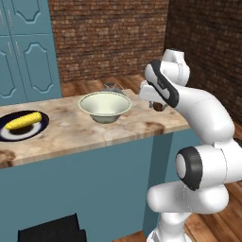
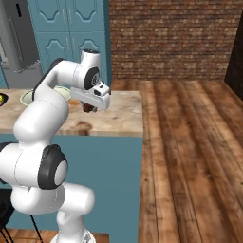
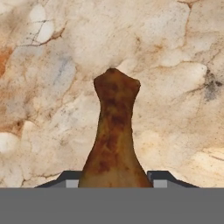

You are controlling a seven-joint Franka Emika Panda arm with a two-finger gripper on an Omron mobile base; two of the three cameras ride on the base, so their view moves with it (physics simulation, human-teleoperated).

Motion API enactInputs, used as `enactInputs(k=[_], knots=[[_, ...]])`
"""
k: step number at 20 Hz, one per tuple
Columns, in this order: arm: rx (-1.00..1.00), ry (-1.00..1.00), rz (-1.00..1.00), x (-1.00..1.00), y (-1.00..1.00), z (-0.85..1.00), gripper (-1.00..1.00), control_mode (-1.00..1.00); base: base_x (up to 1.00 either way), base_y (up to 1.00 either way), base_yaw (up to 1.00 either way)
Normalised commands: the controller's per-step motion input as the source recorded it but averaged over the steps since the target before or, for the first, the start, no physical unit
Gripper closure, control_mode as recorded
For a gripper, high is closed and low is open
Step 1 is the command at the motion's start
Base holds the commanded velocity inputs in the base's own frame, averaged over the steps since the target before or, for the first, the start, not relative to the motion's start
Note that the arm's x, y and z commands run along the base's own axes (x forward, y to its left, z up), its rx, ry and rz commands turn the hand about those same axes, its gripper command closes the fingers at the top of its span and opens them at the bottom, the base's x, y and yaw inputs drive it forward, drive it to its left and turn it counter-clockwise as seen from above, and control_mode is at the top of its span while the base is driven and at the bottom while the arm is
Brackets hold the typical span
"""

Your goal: Pick the chicken drumstick and corn from their plates and place them in the bowl. Then put the bowl in the fridge.

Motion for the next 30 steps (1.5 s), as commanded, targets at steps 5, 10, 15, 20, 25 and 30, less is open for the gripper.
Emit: enactInputs(k=[5, 10, 15, 20, 25, 30], knots=[[0.0, -0.02, 0.03, -0.1, 0.05, 0.04, 1.0, -1.0, 0.0, 0.0, 0.0], [0.0, -0.1, 0.07, -0.23, 0.03, 0.39, 1.0, -1.0, 0.0, 0.0, 0.0], [-0.03, -0.17, 0.11, -0.14, 0.1, 0.43, 1.0, -1.0, 0.0, 0.0, 0.0], [-0.06, -0.33, 0.21, -0.02, 0.21, 0.24, 1.0, -1.0, 0.0, 0.0, 0.0], [-0.02, -0.16, 0.23, 0.0, 0.37, 0.18, 1.0, -1.0, 0.0, 0.0, 0.0], [-0.05, -0.05, 0.2, 0.0, 0.53, -0.02, 1.0, -1.0, 0.0, 0.0, 0.0]])
